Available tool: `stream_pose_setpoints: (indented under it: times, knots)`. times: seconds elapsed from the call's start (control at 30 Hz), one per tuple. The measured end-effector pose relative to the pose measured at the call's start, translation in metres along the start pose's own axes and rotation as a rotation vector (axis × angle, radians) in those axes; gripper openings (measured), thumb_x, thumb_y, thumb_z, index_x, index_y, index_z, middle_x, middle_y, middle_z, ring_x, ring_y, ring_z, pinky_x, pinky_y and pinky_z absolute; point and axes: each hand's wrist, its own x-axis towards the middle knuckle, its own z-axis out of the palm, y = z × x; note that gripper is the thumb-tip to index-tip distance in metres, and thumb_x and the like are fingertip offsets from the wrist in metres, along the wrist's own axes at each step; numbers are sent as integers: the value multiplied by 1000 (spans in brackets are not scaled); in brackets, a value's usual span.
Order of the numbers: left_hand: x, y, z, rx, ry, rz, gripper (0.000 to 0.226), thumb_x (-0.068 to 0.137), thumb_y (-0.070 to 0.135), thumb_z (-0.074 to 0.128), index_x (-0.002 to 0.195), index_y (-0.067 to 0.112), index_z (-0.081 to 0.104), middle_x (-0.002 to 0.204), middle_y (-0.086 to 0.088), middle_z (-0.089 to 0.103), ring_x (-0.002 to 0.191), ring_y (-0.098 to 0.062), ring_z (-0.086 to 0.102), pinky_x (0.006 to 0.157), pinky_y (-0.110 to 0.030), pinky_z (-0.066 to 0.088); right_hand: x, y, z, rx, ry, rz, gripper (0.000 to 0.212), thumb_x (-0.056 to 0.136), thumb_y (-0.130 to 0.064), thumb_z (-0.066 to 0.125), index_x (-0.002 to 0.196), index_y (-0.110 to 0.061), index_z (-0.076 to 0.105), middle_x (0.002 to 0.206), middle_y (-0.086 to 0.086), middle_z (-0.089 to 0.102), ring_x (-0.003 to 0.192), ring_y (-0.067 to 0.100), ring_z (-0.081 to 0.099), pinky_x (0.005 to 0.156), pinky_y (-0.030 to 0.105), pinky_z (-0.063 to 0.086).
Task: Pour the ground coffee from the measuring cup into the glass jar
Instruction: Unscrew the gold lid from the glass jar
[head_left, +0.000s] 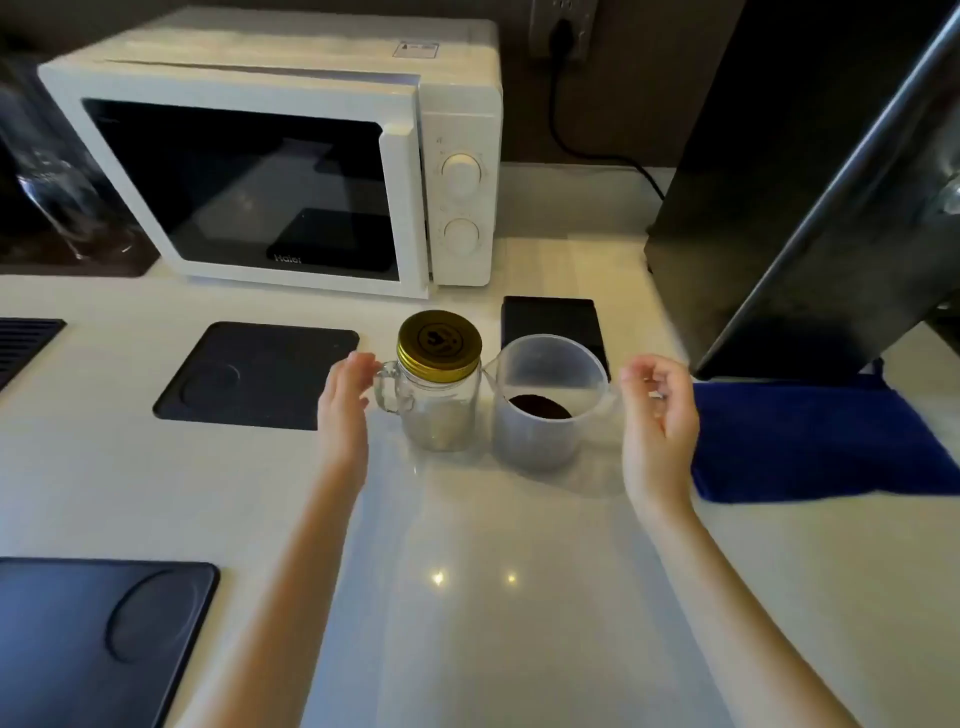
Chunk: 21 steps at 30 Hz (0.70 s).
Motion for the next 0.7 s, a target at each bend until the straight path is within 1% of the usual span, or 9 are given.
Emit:
stream_pose_setpoints:
  times: [0.07, 0.2, 0.27, 0.33, 0.43, 0.5, 0.53, 0.6, 0.7]
  knots:
    - [5, -1, 5, -89, -14, -117, 32, 93, 39, 39, 98, 16, 60, 115, -8, 58, 116, -25, 52, 103, -38, 37, 1, 1, 7, 74, 21, 161, 6, 92, -22, 53, 94, -21, 58, 94, -6, 60, 89, 9, 53, 74, 14, 43]
    - [12, -7, 15, -189, 3, -242, 49, 82, 44, 57, 117, 10, 59, 120, -10, 62, 113, -24, 56, 97, -36, 43, 4, 8, 17, 135, 56, 430, 30, 92, -21, 48, 62, -21, 51, 68, -1, 52, 71, 12, 49, 84, 33, 40]
    - [17, -6, 19, -211, 23, -229, 31, 81, 40, 60, 95, 13, 66, 94, -4, 65, 90, -16, 59, 80, -26, 46, 7, 11, 21, 134, 78, 500, 36, 90, -25, 49, 55, -20, 46, 66, 1, 49, 72, 15, 48, 86, 37, 40]
    - [19, -6, 25, -234, 30, -225, 20, 82, 35, 61, 72, 18, 64, 69, 3, 60, 69, -10, 52, 64, -22, 42, 9, 9, 25, 187, 96, 589, 36, 88, -33, 53, 54, -21, 49, 68, 4, 50, 77, 21, 50, 86, 38, 41]
    - [17, -6, 28, -293, 40, -230, 19, 82, 33, 62, 70, 19, 63, 49, 13, 63, 65, -8, 52, 58, -19, 41, 9, 8, 29, 263, 88, 659, 27, 83, -41, 60, 63, -24, 64, 80, 15, 55, 96, 36, 57, 96, 44, 42]
    - [16, -4, 28, -313, 44, -254, 19, 82, 31, 62, 70, 18, 62, 52, 11, 63, 64, -8, 51, 55, -17, 40, 9, 8, 31, 284, 95, 657, 24, 81, -39, 63, 71, -18, 68, 89, 29, 55, 103, 39, 54, 99, 47, 41]
    - [14, -2, 28, -310, 48, -265, 19, 82, 30, 62, 69, 17, 61, 56, 9, 63, 65, -8, 52, 56, -18, 40, 8, 9, 32, 279, 98, 659, 23, 81, -37, 64, 69, -18, 68, 87, 30, 55, 96, 39, 57, 97, 45, 42]
    - [11, -1, 27, -308, 42, -265, 20, 83, 26, 61, 65, 16, 61, 51, 10, 62, 65, -9, 53, 59, -20, 42, 9, 9, 31, 281, 85, 660, 27, 81, -33, 64, 56, -23, 65, 74, 14, 53, 81, 27, 54, 85, 39, 47]
    - [3, -1, 23, -296, 26, -223, 22, 84, 22, 60, 63, 17, 61, 41, 14, 59, 63, -8, 53, 55, -17, 43, 9, 7, 26, 290, 57, 656, 28, 82, -26, 61, 54, -23, 55, 63, 3, 44, 67, 17, 42, 64, 30, 38]
